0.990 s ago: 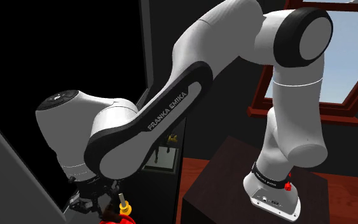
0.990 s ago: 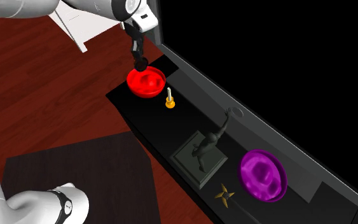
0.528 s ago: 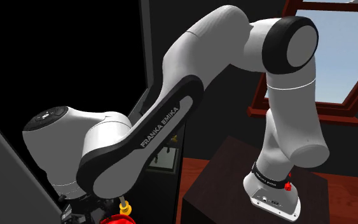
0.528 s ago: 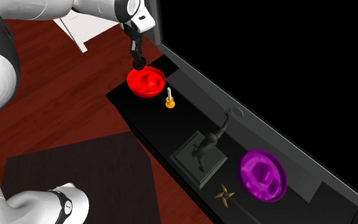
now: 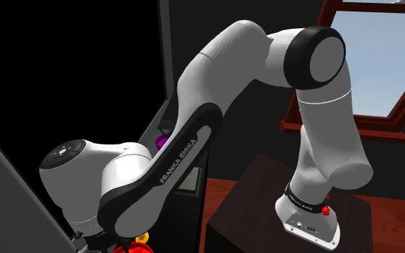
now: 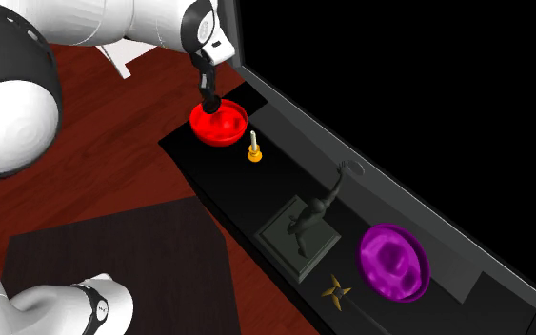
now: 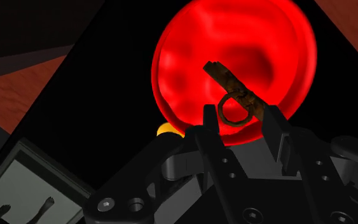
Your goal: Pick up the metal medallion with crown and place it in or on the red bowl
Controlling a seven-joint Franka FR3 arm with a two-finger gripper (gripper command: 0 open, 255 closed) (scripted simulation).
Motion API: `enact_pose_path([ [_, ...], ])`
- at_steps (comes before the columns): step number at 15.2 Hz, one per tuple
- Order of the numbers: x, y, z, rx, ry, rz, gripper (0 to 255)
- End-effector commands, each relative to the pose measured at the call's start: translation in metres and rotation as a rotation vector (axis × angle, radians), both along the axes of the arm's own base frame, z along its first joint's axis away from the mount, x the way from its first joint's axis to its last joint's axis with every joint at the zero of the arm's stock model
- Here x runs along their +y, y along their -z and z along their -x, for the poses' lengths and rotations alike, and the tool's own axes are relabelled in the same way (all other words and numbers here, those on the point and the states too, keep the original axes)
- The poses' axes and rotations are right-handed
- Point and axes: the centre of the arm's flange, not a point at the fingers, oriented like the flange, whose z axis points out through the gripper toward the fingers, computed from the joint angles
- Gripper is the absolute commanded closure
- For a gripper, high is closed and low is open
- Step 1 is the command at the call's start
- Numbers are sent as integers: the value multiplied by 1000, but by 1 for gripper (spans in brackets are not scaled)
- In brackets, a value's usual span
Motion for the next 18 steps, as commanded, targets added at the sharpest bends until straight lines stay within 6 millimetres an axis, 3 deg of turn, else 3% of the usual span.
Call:
enact_pose_path([
  [1, 0, 11, 0, 0, 0, 0, 255],
  [8, 0, 46, 0, 0, 0, 0, 255],
  [15, 0, 46, 0, 0, 0, 0, 255],
  [16, 0, 46, 0, 0, 0, 0, 0],
  [18, 0, 46, 0, 0, 0, 0, 0],
])
